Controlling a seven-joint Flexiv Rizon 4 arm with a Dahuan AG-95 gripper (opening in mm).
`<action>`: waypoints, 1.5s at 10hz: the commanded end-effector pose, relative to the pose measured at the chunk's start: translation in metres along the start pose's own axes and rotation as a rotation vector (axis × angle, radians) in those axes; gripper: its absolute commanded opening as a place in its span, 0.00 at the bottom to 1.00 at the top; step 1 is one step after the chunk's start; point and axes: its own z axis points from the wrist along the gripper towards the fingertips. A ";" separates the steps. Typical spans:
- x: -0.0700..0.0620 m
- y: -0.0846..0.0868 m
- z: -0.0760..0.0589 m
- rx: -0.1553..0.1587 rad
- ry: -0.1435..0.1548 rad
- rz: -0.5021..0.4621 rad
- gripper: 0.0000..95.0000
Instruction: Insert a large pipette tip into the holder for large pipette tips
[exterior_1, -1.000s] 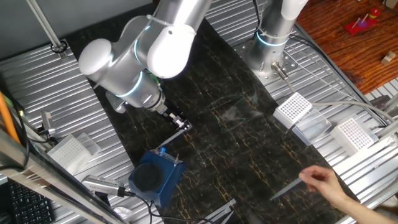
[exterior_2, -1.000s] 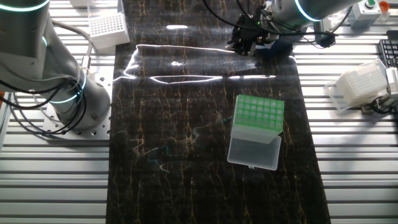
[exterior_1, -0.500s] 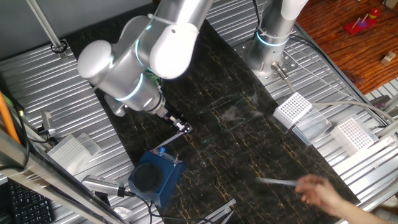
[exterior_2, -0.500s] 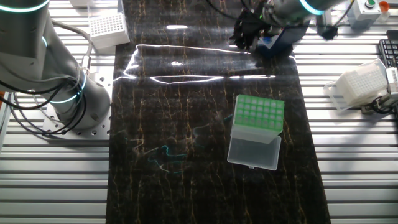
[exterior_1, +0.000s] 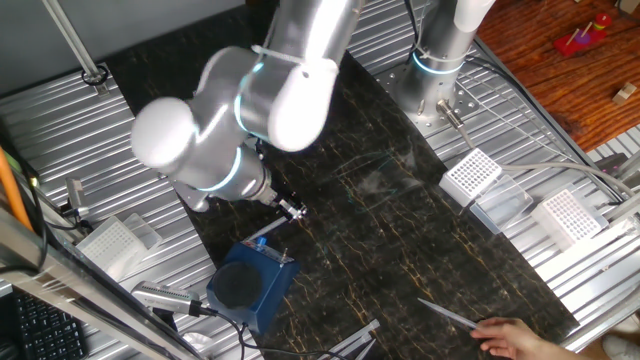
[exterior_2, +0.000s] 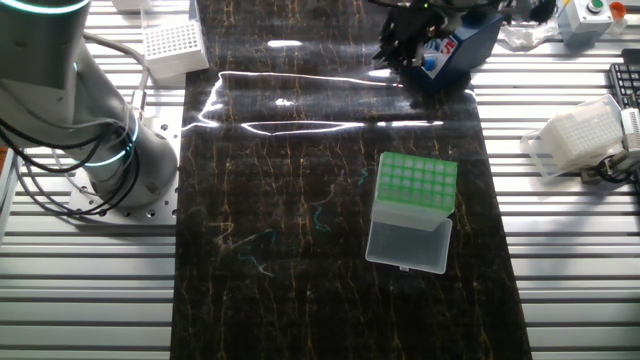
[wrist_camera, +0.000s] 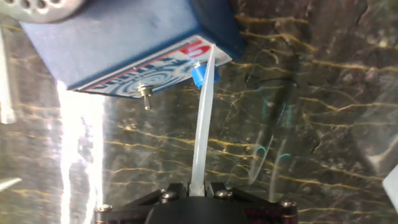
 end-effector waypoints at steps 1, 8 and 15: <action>0.014 -0.016 0.017 -0.069 -0.199 0.048 0.00; 0.025 -0.031 0.028 -0.057 -0.236 0.052 0.00; 0.025 -0.031 0.028 -0.060 -0.231 0.057 0.00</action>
